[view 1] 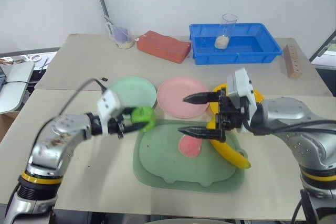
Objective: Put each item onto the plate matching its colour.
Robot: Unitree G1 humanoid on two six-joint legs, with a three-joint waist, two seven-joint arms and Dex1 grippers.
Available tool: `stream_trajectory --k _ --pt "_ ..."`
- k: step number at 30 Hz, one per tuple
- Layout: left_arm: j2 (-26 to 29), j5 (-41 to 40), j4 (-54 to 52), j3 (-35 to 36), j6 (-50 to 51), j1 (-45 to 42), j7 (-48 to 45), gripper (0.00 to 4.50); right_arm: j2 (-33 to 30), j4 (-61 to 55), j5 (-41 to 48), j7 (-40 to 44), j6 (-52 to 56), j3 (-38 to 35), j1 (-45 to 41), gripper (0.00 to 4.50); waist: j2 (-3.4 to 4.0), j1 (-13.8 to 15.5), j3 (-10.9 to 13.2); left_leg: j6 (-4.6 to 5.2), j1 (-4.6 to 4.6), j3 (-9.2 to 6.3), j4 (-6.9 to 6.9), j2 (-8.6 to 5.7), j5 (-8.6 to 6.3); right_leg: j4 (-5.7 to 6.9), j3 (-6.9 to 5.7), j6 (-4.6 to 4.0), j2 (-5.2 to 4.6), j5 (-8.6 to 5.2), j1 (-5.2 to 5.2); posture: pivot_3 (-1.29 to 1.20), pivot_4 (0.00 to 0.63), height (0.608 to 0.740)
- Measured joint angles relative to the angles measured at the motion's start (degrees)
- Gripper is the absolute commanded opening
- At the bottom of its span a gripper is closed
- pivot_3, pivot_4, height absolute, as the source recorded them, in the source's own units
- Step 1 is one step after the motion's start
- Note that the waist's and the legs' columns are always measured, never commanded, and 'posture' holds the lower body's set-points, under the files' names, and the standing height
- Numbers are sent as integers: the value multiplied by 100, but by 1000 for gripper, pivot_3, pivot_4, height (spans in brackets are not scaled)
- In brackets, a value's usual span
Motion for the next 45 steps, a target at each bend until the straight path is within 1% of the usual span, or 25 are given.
stream_trajectory --k 2,7,10,12,14,15,21,24,27,29,34,39,41,45 --pt "-80 43 427 228 107 -276 415 2308 201 42 -8 -218 145 146 -273 4500 2 -3 -1 0 0 -2 -1 0 0 2 0 1 2 1 -3 0 150 740" --pt "-348 661 1655 305 56 -698 1413 2308 562 298 -356 -552 185 476 -741 4500 1 1 -4 1 -4 -2 0 0 0 8 0 1 3 2 -12 0 150 740" --pt "-567 793 2056 322 -95 -801 1639 2308 695 540 -602 -637 182 600 -870 4500 -3 32 -6 0 -17 -2 2 0 1 10 -3 3 3 4 -23 0 150 740" --pt "-685 804 2287 322 -270 -912 1642 3333 759 647 -779 -672 146 638 -880 4500 -5 48 -7 0 -20 -2 3 0 1 11 -5 3 3 5 -24 0 150 740" --pt "-805 863 2521 317 -518 -1018 1630 4209 785 734 -945 -675 90 688 -879 4500 -4 45 -8 0 -18 -1 2 -1 1 12 -5 3 3 7 -23 0 150 740" --pt "-887 894 2648 313 -629 -1089 1629 4447 795 768 -1046 -671 65 724 -876 4500 -4 45 -8 1 -17 -2 2 0 2 13 -5 3 3 7 -23 0 150 740" --pt "-1043 1030 3095 201 -1004 -1245 1532 4447 813 860 -1378 -656 -105 791 -687 4500 -4 28 -8 1 -19 -2 1 0 2 18 -4 4 6 8 -21 0 150 740" --pt "-948 1018 3107 202 -1011 -1253 1379 4447 772 862 -1477 -631 -110 786 -586 4500 -4 15 -8 1 -21 -1 0 0 2 20 -3 4 6 8 -15 0 150 740" --pt "-640 957 2940 293 -967 -1253 1159 4447 654 860 -1503 -554 -158 690 -468 4500 -4 13 -8 1 -18 -2 -2 1 2 20 -5 4 9 9 -15 0 150 740" --pt "-425 797 2649 359 -823 -1252 937 4447 537 859 -1518 -478 -178 648 -299 4500 -4 14 -8 0 -19 -1 -2 1 2 17 -4 4 9 9 -19 0 150 740" --pt "148 261 1366 296 -361 -925 -40 4447 32 748 -1503 118 -303 610 133 4500 -4 22 -8 0 -11 1 -2 1 1 11 -5 4 6 9 -21 0 150 740" --pt "527 -127 108 -235 -203 -468 -1018 4447 -372 658 -1477 651 -384 592 367 4500 -3 -2 -7 0 -8 1 -5 3 1 9 -3 1 6 9 -23 0 150 740" --pt "585 -111 -280 -570 -320 -334 -1335 4447 -553 522 -1442 855 -384 549 498 4500 -1 9 -8 0 -10 1 -4 3 1 5 -2 1 6 8 -21 0 150 740" --pt "532 184 -523 -1283 -834 -155 -1759 4447 -1124 175 -1439 1264 -556 491 928 4500 -2 27 -7 0 -10 1 -1 3 1 -5 -2 0 5 9 -17 0 150 740"
